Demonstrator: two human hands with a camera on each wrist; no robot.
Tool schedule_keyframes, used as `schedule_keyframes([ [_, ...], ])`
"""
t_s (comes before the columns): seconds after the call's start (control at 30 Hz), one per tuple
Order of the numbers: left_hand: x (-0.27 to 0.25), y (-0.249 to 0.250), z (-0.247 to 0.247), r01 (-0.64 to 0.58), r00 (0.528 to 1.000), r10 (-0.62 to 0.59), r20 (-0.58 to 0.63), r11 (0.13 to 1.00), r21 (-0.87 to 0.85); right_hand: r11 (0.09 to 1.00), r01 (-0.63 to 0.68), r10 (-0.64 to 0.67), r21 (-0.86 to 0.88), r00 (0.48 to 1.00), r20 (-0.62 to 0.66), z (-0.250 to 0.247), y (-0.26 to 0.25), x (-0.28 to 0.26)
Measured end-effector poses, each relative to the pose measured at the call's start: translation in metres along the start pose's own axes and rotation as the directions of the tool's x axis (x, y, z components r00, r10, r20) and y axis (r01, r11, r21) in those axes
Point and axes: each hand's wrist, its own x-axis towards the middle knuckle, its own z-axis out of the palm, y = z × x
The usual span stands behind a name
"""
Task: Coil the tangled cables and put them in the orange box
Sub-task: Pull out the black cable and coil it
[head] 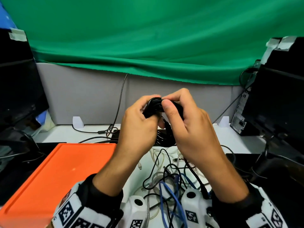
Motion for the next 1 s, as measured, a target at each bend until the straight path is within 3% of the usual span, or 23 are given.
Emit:
schedule_keyframes([
  [0.13,-0.003,-0.001,0.006,0.028,1.0,-0.028,0.003,0.999,-0.035,0.998,-0.015,0.017,-0.057,0.999,0.03,-0.005,0.005,0.001],
  [0.3,-0.001,-0.004,0.005,-0.044,0.999,0.044,-0.031,0.999,-0.005,0.996,0.009,-0.009,-0.084,1.0,0.001,-0.003,0.008,0.002],
  [0.4,0.001,-0.006,0.002,-0.149,0.982,0.121,0.145,0.969,0.197,0.996,-0.012,0.011,-0.091,1.0,-0.008,-0.013,0.015,0.007],
  [0.5,0.004,-0.001,-0.01,-0.128,0.935,-0.022,0.354,0.909,0.397,0.997,-0.059,0.06,-0.041,0.998,0.034,-0.025,0.025,0.01],
  [0.57,0.005,0.004,-0.021,-0.13,0.914,-0.074,0.398,0.878,0.461,0.995,-0.087,0.082,0.059,0.994,0.075,-0.027,0.029,0.012],
  [0.63,0.008,0.004,-0.031,-0.171,0.935,-0.02,0.353,0.847,0.502,0.984,-0.106,0.09,0.144,0.989,0.119,-0.025,0.029,0.012],
  [0.67,0.008,0.005,-0.032,-0.193,0.94,0.034,0.339,0.875,0.445,0.977,-0.114,0.089,0.182,0.986,0.139,-0.022,0.028,0.012],
  [0.73,0.009,0.005,-0.027,-0.146,0.944,0.085,0.32,0.974,0.172,0.957,-0.126,0.083,0.262,0.982,0.17,-0.015,0.024,0.011],
  [0.8,0.009,0.004,-0.018,-0.069,0.95,0.05,0.31,0.996,0.05,0.944,-0.133,0.08,0.301,0.98,0.18,-0.009,0.02,0.009],
  [1.0,0.012,0.002,-0.017,-0.258,0.958,0.216,0.189,0.936,0.24,0.943,-0.169,0.114,0.285,0.973,0.201,-0.001,0.018,0.004],
])
